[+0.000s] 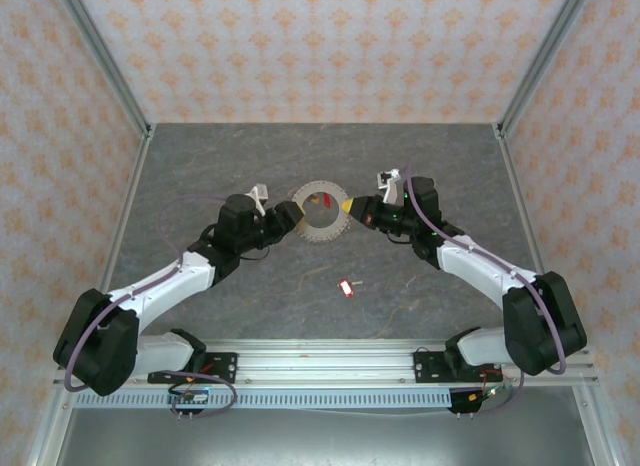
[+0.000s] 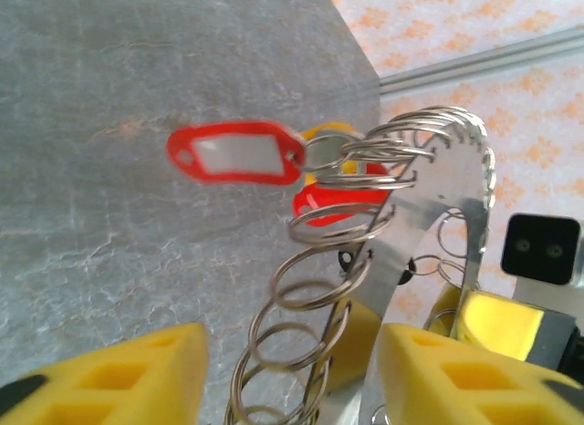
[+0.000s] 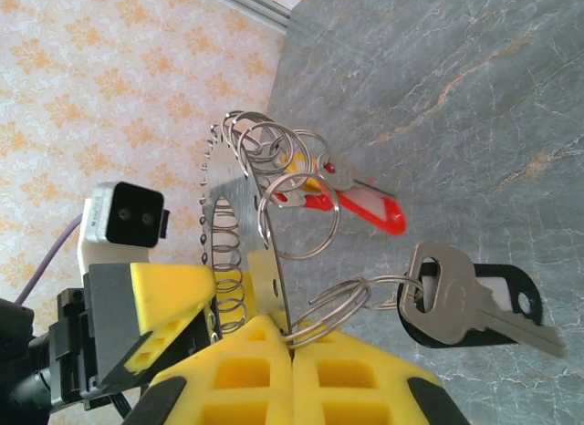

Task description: Put the keys on the keyring

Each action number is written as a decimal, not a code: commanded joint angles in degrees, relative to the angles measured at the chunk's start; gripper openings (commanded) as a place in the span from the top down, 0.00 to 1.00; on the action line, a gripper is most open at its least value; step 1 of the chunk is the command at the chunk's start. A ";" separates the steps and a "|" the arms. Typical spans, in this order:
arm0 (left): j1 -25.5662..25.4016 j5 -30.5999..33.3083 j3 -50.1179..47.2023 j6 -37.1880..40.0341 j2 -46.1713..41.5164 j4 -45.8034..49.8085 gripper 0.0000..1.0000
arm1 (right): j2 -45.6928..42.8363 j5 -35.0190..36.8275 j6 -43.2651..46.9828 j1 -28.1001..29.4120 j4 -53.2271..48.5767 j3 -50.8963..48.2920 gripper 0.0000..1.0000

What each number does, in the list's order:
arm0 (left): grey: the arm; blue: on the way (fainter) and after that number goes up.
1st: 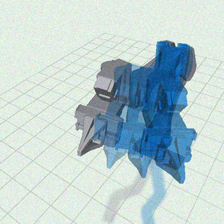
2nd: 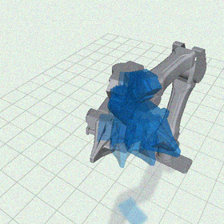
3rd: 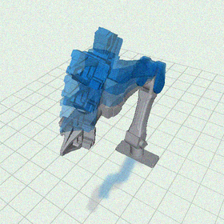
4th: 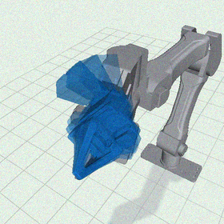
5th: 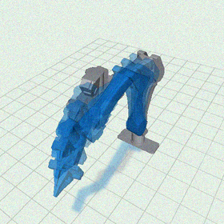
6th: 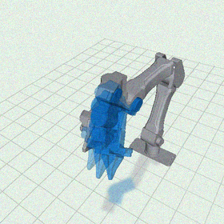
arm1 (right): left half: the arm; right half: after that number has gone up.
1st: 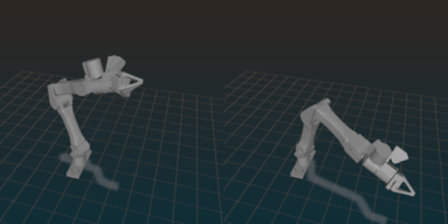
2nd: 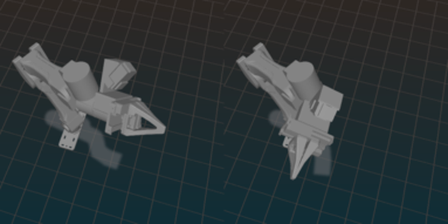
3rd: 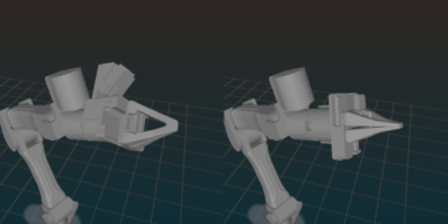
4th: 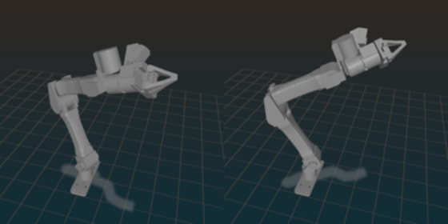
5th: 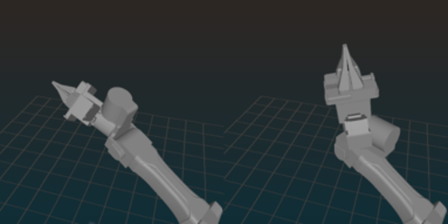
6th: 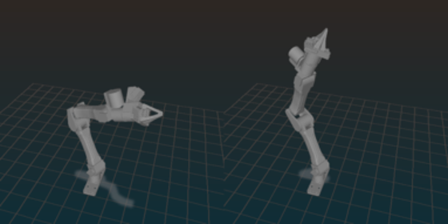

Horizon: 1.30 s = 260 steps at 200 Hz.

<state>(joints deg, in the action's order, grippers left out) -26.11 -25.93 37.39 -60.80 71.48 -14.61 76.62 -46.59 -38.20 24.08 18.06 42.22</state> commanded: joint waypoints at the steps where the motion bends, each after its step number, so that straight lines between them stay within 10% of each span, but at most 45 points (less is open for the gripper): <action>1: 0.21 -1.53 1.64 -0.99 -0.01 -4.77 0.58 | -2.40 -1.75 -0.83 0.09 4.21 -0.09 1.00; 86: 0.19 -3.41 3.02 0.01 -1.17 -7.66 0.87 | -2.12 -1.58 -1.35 0.17 7.05 -0.31 0.97; 156: 0.24 -3.55 4.27 5.41 -3.90 -4.03 0.71 | -3.39 -2.08 -1.98 0.09 9.17 0.03 0.94; 194: 0.19 -4.07 4.10 5.68 -4.31 -6.10 0.91 | -4.31 -2.13 -1.95 0.10 9.26 0.19 0.93; 260: 0.21 -3.60 2.86 8.31 -7.96 -10.83 1.00 | -12.42 8.44 6.60 0.09 7.06 -4.91 0.69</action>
<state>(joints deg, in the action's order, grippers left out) -25.87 -29.61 39.75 -55.13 66.32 -18.96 70.06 -44.49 -37.76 23.86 23.38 39.88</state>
